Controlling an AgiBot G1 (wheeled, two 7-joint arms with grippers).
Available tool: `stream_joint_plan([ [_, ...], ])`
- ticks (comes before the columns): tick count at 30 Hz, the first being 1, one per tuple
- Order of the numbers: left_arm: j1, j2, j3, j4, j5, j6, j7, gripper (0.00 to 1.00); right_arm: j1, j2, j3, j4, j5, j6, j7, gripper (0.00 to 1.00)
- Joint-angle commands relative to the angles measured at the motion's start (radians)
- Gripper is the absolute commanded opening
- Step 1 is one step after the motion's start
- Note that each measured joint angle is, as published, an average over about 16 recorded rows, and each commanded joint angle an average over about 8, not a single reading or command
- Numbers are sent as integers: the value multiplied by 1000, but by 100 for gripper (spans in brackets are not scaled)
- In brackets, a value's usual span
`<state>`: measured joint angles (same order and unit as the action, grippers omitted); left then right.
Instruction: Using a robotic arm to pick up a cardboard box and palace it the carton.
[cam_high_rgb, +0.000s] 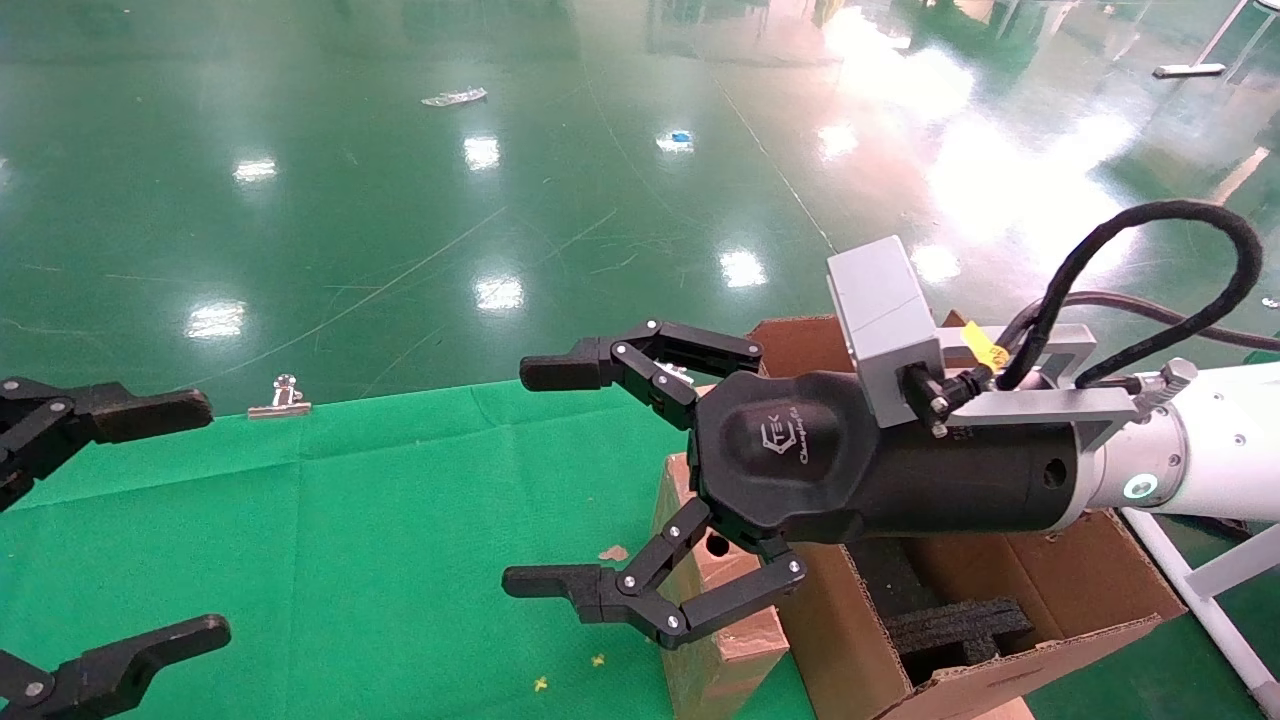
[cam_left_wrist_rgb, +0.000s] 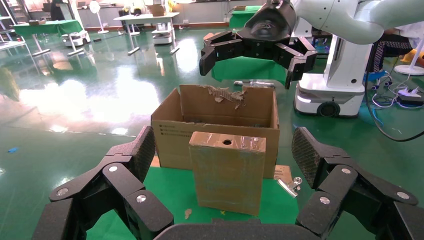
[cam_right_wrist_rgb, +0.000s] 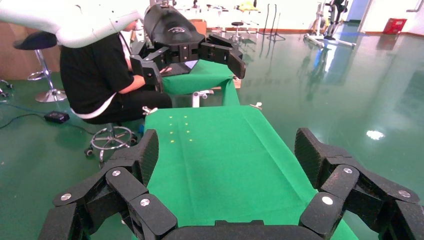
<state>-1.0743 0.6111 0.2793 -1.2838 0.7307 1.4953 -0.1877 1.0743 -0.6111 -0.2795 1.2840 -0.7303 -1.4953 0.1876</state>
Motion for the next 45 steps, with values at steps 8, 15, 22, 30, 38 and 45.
stream_joint_plan([
  [8, 0, 0, 0, 0, 0, 0, 0, 100, 0, 0, 0, 0, 0, 0, 0, 100],
  [15, 0, 0, 0, 0, 0, 0, 0, 100, 5, -5, -11, 9, -16, 4, 8, 100],
  [22, -1, 0, 1, 1, 0, 0, 1, 100, 93, -43, -106, 59, -181, 9, 93, 100],
  [30, -1, 0, 2, 1, -1, 0, 1, 100, 332, -175, -321, 75, -501, -59, 195, 100],
  [38, -1, 0, 2, 1, -1, 0, 1, 100, 514, -237, -547, 72, -618, -81, 233, 100],
  [45, -1, -1, 3, 1, -2, 0, 2, 100, 694, -212, -705, 72, -667, -84, 259, 100],
])
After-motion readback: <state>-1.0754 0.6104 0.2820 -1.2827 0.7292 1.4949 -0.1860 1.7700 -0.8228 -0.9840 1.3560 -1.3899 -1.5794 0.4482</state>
